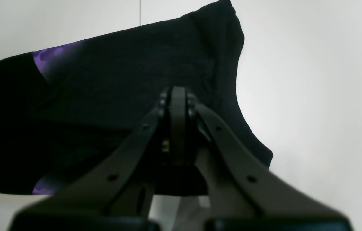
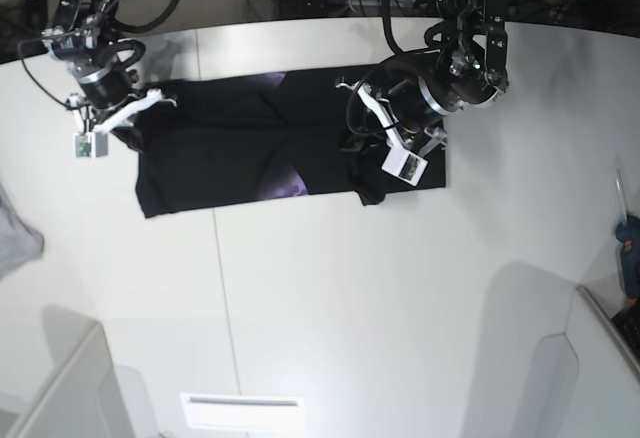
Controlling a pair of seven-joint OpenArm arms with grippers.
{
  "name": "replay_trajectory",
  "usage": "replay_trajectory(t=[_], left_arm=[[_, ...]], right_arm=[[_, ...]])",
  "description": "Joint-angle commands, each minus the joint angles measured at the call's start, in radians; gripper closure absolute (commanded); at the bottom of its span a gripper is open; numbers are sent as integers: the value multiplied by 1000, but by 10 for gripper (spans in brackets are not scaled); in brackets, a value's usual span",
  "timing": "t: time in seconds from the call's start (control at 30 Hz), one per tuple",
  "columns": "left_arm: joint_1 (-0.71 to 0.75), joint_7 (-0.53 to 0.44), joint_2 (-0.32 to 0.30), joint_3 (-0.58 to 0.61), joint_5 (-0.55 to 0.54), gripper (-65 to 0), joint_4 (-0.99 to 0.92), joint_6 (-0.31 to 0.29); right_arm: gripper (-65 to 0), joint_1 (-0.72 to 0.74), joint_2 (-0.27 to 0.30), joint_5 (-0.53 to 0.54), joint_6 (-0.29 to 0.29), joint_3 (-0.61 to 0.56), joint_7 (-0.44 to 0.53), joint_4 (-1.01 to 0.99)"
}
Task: Fold the T-shirt properly
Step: 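Carry the strip end with the left gripper toward the strip's middle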
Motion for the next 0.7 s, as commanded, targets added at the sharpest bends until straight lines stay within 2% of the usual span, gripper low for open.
replay_trajectory(t=[0.0,0.67], left_arm=[[-7,-22,2,2,-21,0,7,-6],[-19,-22,2,2,-25,0,-53,-6]], right_arm=[[0,5,5,17,6,4,25,20],[0,5,-12,17,6,4,25,20]])
